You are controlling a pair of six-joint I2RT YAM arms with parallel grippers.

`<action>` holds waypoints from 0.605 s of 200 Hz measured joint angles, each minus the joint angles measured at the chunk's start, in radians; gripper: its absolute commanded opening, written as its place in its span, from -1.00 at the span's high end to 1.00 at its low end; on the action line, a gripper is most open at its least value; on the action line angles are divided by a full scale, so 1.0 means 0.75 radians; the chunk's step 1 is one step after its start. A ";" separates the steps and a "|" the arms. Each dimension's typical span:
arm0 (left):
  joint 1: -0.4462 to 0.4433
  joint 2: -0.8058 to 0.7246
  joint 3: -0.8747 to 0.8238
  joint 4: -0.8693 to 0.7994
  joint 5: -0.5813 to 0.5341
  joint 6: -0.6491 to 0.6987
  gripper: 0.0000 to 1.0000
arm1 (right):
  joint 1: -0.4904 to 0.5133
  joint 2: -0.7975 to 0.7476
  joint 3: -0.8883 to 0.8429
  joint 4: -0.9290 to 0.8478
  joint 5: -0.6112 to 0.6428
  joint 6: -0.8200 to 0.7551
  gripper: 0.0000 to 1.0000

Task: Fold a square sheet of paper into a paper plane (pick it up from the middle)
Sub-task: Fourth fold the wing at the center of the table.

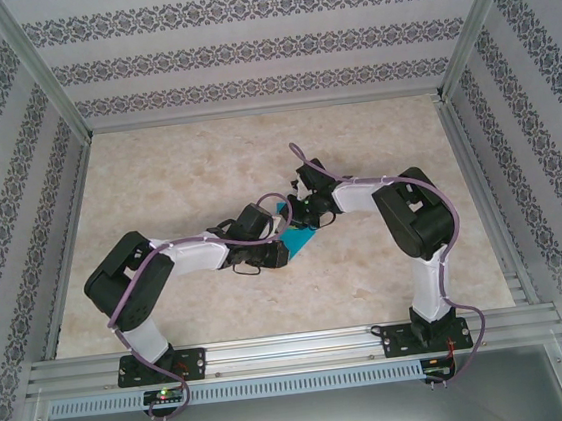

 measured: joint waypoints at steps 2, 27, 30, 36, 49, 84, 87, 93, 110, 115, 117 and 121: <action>-0.001 -0.004 0.000 -0.005 0.000 -0.001 0.54 | 0.000 0.001 0.000 -0.002 0.000 -0.003 0.78; -0.002 -0.071 0.000 -0.064 0.014 -0.027 0.42 | 0.000 0.003 0.002 -0.003 0.000 -0.019 0.78; -0.002 -0.081 0.000 -0.069 0.014 -0.032 0.41 | 0.000 0.003 0.002 -0.003 0.000 -0.019 0.78; -0.001 -0.103 0.001 -0.077 0.014 -0.037 0.39 | 0.000 0.003 0.002 -0.003 0.000 -0.020 0.78; -0.001 -0.157 0.002 -0.086 0.013 -0.056 0.37 | 0.000 0.003 0.002 -0.003 0.000 -0.020 0.79; 0.001 -0.220 0.030 -0.084 -0.001 -0.107 0.38 | 0.000 0.003 0.002 -0.002 0.000 -0.020 0.79; 0.001 -0.220 0.032 -0.084 -0.005 -0.110 0.39 | 0.000 0.003 0.002 -0.002 0.000 -0.020 0.79; 0.001 -0.219 0.032 -0.083 -0.010 -0.119 0.40 | 0.000 0.003 0.002 0.001 0.000 -0.020 0.79; 0.001 -0.204 0.032 -0.074 -0.017 -0.143 0.42 | 0.000 0.003 0.002 0.002 0.000 -0.020 0.79; 0.001 -0.195 0.032 -0.065 -0.017 -0.149 0.43 | 0.000 0.003 0.002 0.002 0.000 -0.020 0.79; 0.001 -0.191 0.032 -0.062 -0.017 -0.152 0.44 | 0.000 0.003 0.002 0.002 0.000 -0.020 0.79; 0.001 -0.181 0.032 -0.052 -0.017 -0.157 0.45 | 0.000 0.003 0.002 0.002 0.000 -0.020 0.79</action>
